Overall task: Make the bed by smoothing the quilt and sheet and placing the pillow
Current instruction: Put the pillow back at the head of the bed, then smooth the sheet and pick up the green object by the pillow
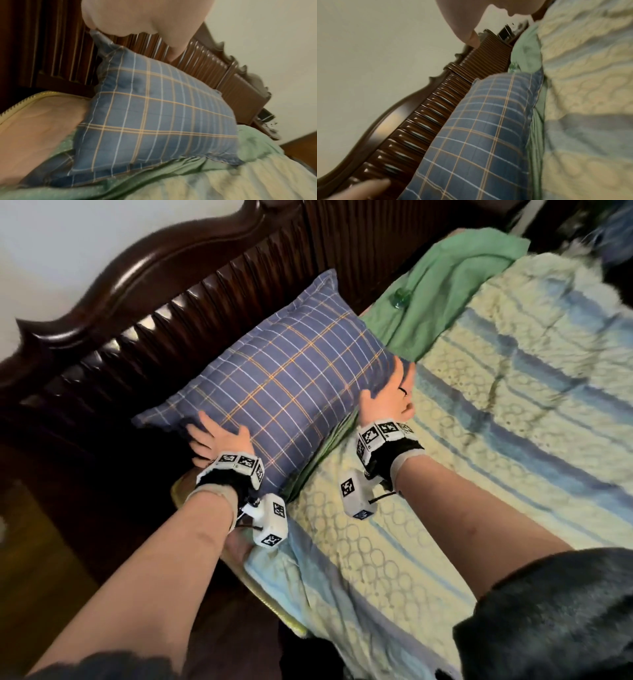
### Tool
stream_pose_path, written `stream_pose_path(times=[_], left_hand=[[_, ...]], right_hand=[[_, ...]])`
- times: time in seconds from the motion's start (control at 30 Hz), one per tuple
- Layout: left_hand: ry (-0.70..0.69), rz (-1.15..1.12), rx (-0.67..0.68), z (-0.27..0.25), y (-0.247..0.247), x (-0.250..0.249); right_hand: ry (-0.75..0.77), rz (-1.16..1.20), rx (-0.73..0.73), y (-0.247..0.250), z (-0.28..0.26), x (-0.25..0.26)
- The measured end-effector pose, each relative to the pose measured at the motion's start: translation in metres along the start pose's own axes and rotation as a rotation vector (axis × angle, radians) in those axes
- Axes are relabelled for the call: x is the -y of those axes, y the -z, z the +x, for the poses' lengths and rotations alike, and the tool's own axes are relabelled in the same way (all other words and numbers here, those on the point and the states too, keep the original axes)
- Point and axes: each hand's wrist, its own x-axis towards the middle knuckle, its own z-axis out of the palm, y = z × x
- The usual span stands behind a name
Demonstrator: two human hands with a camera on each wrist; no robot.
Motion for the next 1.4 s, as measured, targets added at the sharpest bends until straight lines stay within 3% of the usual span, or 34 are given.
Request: stream_pose_path(times=[0.2, 0.33, 0.47, 0.63, 0.73, 0.87, 1.13, 1.3, 1.4], left_hand=[[-0.186, -0.012, 0.025, -0.111, 0.044, -0.012], [-0.425, 0.055, 0.178, -0.205, 0.043, -0.012], [-0.533, 0.070, 0.347, -0.286, 0.049, -0.029], [-0.935, 0.120, 0.440, -0.368, 0.058, -0.051], [-1.089, 0.186, 0.551, -0.410, 0.053, -0.040], [-1.288, 0.260, 0.628, -0.477, 0.041, -0.009], [-1.676, 0.404, 0.863, -0.661, 0.040, 0.087], [-1.879, 0.466, 0.865, -0.780, 0.036, 0.129], [-1.926, 0.465, 0.836, -0.870, 0.028, 0.160]], right_hand=[[0.179, -0.143, -0.087, 0.128, -0.074, -0.057], [0.292, -0.329, -0.095, 0.201, -0.130, -0.109], [0.349, -0.539, -0.098, 0.249, -0.177, -0.154], [0.137, -0.510, -0.284, 0.296, -0.212, -0.183], [0.000, -0.475, -0.354, 0.317, -0.248, -0.205], [-0.198, -0.440, -0.461, 0.342, -0.319, -0.256], [-0.635, -0.395, -0.608, 0.422, -0.482, -0.396], [-0.788, -0.347, -0.716, 0.474, -0.573, -0.482], [-0.864, -0.338, -0.748, 0.511, -0.638, -0.539]])
